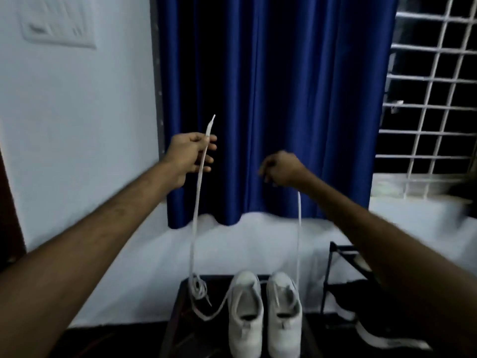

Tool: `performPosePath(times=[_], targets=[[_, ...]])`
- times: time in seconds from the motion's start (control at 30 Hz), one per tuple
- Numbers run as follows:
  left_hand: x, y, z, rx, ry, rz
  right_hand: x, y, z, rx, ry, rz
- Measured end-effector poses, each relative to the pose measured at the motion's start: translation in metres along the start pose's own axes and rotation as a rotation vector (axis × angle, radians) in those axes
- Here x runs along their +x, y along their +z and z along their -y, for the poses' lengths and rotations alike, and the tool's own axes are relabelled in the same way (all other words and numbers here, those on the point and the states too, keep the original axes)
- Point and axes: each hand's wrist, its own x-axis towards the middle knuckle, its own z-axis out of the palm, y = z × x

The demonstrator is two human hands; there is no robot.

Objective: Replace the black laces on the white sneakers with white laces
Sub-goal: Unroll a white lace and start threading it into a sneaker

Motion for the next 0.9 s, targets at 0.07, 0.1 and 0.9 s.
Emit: performPosePath(times=[0.07, 0.1, 0.9], targets=[[-0.012, 0.005, 0.045, -0.001, -0.072, 0.019, -0.017, 0.060, -0.051, -0.151, 0.097, 0.262], [-0.016, 0.010, 0.067, 0.000, -0.107, 0.028, -0.028, 0.090, -0.072, -0.162, 0.139, 0.378], [-0.049, 0.031, 0.193, -0.067, -0.352, 0.067, -0.064, 0.236, -0.160, -0.250, 0.169, 0.635]])
